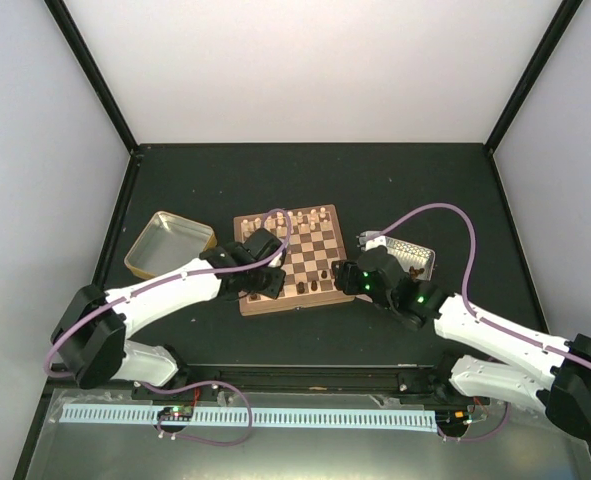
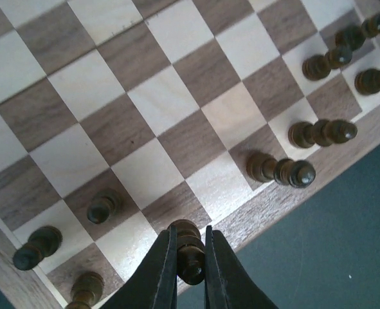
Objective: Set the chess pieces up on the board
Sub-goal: Place the chess piece on the chessboard.
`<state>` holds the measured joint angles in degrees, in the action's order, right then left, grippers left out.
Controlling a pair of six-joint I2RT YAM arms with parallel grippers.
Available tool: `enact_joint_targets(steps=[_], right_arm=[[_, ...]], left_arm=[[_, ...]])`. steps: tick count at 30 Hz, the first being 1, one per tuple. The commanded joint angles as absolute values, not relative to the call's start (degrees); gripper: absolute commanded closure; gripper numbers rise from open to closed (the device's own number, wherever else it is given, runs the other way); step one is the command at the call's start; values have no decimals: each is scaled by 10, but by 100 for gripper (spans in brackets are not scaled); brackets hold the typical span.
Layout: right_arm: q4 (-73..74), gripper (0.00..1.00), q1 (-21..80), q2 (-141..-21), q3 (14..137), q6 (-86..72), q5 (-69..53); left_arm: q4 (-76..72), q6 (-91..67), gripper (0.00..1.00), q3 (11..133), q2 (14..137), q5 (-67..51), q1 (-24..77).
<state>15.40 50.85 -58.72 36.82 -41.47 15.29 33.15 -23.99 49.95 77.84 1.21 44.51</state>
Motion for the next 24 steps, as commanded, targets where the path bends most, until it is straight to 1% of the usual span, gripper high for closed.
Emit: enact_joint_targets(steps=[1, 5, 19, 24], right_arm=[[135, 34, 505, -594, 370, -416, 160], [136, 34, 504, -598, 371, -415, 158], [137, 34, 503, -590, 363, -420, 155], [137, 34, 503, -592, 363, -420, 153]], left_arm=[[320, -232, 99, 489, 791, -17, 452], [303, -232, 98, 484, 799, -27, 453], [290, -236, 98, 476, 813, 23, 453], [286, -237, 93, 477, 821, 21, 453]])
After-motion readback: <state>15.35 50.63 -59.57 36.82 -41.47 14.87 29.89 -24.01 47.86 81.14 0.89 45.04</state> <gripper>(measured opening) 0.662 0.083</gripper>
